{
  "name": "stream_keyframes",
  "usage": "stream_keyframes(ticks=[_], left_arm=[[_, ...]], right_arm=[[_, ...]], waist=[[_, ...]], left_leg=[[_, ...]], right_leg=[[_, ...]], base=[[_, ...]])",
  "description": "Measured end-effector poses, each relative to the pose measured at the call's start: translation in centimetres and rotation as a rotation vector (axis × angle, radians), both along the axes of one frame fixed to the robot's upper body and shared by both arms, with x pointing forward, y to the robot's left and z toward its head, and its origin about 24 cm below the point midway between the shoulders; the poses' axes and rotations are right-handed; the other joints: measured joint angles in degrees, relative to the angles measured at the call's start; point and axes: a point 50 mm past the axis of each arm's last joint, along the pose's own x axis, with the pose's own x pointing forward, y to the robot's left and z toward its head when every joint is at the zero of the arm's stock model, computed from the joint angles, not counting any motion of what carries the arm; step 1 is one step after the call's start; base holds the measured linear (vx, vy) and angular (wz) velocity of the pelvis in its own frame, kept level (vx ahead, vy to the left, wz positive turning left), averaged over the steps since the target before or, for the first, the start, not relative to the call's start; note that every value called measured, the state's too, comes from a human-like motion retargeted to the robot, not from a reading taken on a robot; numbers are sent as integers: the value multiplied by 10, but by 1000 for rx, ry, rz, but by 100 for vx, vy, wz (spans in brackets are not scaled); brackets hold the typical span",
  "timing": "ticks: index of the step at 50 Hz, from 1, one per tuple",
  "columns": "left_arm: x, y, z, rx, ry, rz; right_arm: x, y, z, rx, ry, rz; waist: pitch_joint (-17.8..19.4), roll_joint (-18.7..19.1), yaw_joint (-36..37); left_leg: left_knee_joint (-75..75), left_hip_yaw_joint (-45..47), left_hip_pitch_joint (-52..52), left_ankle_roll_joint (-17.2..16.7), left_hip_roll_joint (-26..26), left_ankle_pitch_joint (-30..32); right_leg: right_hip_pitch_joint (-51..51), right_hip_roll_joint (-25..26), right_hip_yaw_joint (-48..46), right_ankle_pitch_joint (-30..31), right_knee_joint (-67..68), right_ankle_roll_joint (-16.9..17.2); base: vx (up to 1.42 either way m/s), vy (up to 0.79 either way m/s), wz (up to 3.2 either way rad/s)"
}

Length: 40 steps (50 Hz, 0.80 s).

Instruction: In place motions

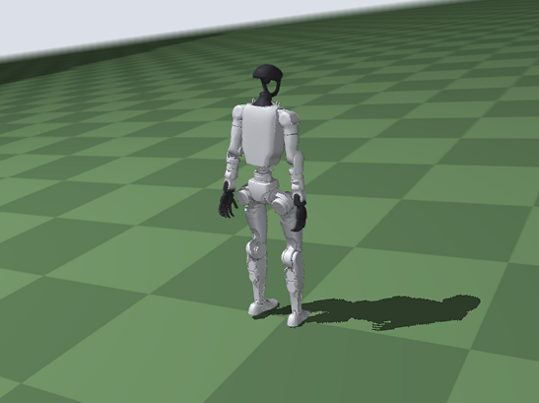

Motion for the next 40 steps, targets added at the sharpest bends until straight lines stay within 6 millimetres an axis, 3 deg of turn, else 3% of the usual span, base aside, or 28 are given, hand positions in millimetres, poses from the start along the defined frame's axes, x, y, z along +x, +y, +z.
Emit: stream_keyframes(ticks=[5, 10, 16, 22, 25, 27, 28, 31, 34, 37, 38, 40], left_arm=[[-6, 34, 7, 69, 89, -151], [-16, 52, 12, 154, 142, -343], [-39, 27, 9, 69, 177, -181], [-43, 5, 6, 18, 166, -136], [-37, 3, 4, 13, 144, -140], [-32, 5, 4, 6, 125, -146], [-31, 6, 3, 2, 117, -149], [-25, 3, 2, -16, 93, -121], [-17, 2, 1, -20, 40, -59], [-9, 7, 1, -24, 1, -46], [-8, 8, 2, -12, -7, -46], [-10, 13, 3, 13, -19, -22]], right_arm=[[15, 12, -1, 14, -60, 21], [-2, 12, -2, 73, 14, 95], [6, -1, 1, 1, 16, 115], [11, -8, 4, 1, -8, -152], [9, -8, 4, 20, -14, -311], [5, -8, 5, 33, -10, -391], [-1, -8, 4, 35, -1, -422], [-15, -8, 5, 44, 39, -454], [-24, -5, 5, 42, 87, -415], [-35, 0, 4, 32, 128, -359], [-39, 0, 4, 31, 142, -341], [-44, 1, 4, 44, 173, -278]], waist=[[22, 4, -47], [4, -1, -33], [-11, 9, -46], [-31, 31, -10], [-38, 37, 53], [-49, 34, 27], [-57, 39, -8], [-73, 41, -3], [-68, 26, -32], [-58, -2, -44], [-56, -14, -32], [-26, -24, 23]], left_leg=[[-12, 89, 14, 8, 28, -4], [-34, 219, 43, 26, 38, -32], [-20, 387, 67, 29, 63, -84], [-8, 547, 94, 8, 70, -109], [-21, 649, 109, -1, 52, -112], [-20, 658, 123, -16, 36, -121], [-16, 638, 136, -28, 38, -127], [0, 668, 141, -26, 35, -118], [50, 651, 148, 4, 42, -87], [114, 613, 156, 58, 45, -51], [139, 604, 157, 78, 43, -37], [219, 598, 197, 84, 76, -25]], right_leg=[[-28, 14, 9, -12, 2, -41], [-52, -41, -222, -47, 11, -23], [-50, -76, -465, -58, 56, -28], [-32, -72, -581, -91, 113, -50], [0, -54, -587, -96, 88, -67], [19, -54, -588, -85, 52, -27], [10, -38, -588, -89, 51, -50], [-7, -55, -511, -77, 57, -37], [7, -52, -481, -69, 22, -44], [26, -77, -443, -58, 7, -37], [28, -83, -417, -55, 3, -39], [64, -63, -346, -64, 0, -51]], base=[[-18, 3, -193], [-1, -7, -290], [-3, -6, -359], [11, -12, -399], [21, -14, -423], [29, -13, -120], [41, -20, -38], [39, -19, -144], [19, -15, -74], [25, -18, -116], [36, -23, -248], [50, -34, -364]])
